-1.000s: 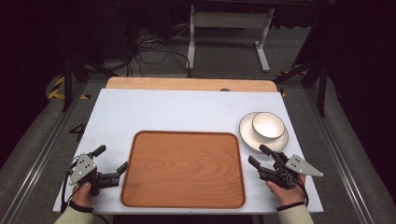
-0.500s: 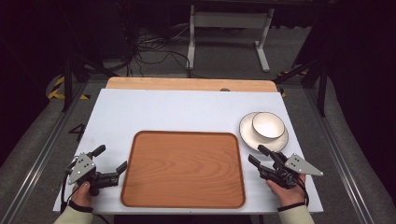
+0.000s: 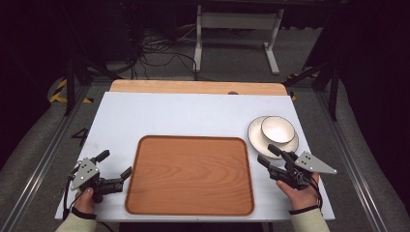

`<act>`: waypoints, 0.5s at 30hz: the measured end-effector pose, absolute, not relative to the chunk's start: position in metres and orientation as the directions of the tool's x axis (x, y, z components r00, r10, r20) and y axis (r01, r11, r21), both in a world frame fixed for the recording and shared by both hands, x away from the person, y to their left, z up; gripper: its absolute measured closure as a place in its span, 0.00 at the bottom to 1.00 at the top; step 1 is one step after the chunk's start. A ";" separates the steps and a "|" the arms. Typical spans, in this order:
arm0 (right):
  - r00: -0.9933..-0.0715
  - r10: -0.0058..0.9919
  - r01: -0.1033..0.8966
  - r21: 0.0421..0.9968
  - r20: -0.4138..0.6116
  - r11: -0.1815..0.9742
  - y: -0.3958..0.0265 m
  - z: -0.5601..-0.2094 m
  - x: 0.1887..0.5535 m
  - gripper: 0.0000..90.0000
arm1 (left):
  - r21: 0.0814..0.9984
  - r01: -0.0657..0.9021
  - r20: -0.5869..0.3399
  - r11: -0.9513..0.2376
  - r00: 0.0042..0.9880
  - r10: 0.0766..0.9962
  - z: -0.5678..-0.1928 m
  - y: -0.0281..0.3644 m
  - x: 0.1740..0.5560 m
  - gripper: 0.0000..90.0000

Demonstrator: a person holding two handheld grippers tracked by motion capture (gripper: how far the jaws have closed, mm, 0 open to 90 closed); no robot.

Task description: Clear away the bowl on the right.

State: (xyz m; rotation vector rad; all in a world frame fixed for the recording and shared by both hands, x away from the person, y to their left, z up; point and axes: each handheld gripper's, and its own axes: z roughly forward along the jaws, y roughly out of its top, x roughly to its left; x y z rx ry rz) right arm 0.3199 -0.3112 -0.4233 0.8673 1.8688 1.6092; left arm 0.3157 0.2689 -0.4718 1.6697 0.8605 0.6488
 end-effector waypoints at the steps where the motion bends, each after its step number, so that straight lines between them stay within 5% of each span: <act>1: -0.660 0.751 0.136 0.986 0.021 0.092 -0.311 -0.422 0.321 0.46 | 0.966 0.215 -0.011 -0.143 0.586 0.810 -0.472 0.269 0.316 0.00; 15: -0.621 0.784 0.158 0.980 0.003 0.122 -0.321 -0.388 0.344 0.47 | 0.968 0.205 -0.004 -0.144 0.585 0.811 -0.472 0.268 0.315 0.00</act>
